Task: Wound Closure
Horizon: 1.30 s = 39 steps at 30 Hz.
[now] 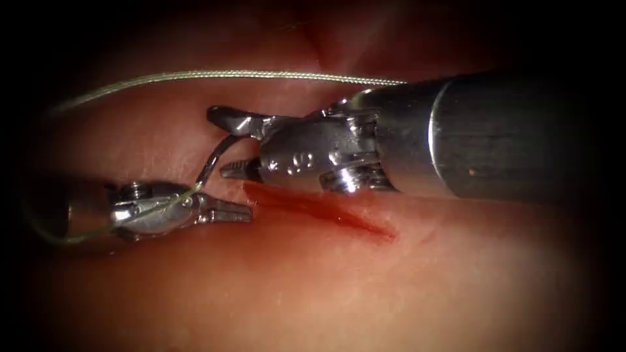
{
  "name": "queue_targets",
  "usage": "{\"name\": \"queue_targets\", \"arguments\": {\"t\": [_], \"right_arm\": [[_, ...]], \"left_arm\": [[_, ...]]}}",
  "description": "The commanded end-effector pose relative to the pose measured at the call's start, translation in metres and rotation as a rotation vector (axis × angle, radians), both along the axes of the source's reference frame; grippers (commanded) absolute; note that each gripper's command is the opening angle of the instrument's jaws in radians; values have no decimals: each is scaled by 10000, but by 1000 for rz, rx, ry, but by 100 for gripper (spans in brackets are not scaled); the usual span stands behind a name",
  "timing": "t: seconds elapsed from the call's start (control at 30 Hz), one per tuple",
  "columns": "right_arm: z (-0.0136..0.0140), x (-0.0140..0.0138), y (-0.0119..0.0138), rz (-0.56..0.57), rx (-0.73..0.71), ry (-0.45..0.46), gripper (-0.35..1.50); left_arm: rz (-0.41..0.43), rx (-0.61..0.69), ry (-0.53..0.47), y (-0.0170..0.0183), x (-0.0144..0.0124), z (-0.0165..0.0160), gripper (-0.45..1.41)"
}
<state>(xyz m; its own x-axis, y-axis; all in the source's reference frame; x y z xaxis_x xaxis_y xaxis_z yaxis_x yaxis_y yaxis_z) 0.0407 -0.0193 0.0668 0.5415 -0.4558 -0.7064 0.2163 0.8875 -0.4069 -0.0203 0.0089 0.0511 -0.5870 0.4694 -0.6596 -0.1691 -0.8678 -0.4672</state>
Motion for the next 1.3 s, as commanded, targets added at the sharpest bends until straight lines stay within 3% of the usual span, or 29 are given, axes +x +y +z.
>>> {"name": "queue_targets", "arguments": {"t": [0.03, 0.17, 0.2, 0.23, 0.53, 0.63, 0.73, 0.97, 1.3], "right_arm": [[4, 8, 1, -6, 4, -5, 59], [7, 6, 4, -12, 13, -28, -23], [7, 6, 4, -12, 13, -28, -23], [8, 5, 5, -13, 14, -31, -35], [20, -2, 13, -21, 104, -100, -35], [17, -8, 20, 45, 128, -99, -35], [11, -23, 38, 205, 210, -72, -35], [11, -34, 57, 379, 290, -71, -35], [19, -46, 59, 565, 466, -81, -35]], "left_arm": [[0, 0, -1, -1, -5, 7, -33], [0, 0, -1, -1, -5, 7, -33], [0, 0, -1, -1, -5, 7, -33], [0, 0, -1, -1, -5, 7, -33], [1, 0, -2, -1, -5, 7, -33], [0, -1, -1, -1, -6, 7, -33], [1, -1, 2, -2, -7, 8, -33], [1, -2, 2, -4, -8, 8, -33], [2, -2, 5, -4, -8, 8, -33]]}}
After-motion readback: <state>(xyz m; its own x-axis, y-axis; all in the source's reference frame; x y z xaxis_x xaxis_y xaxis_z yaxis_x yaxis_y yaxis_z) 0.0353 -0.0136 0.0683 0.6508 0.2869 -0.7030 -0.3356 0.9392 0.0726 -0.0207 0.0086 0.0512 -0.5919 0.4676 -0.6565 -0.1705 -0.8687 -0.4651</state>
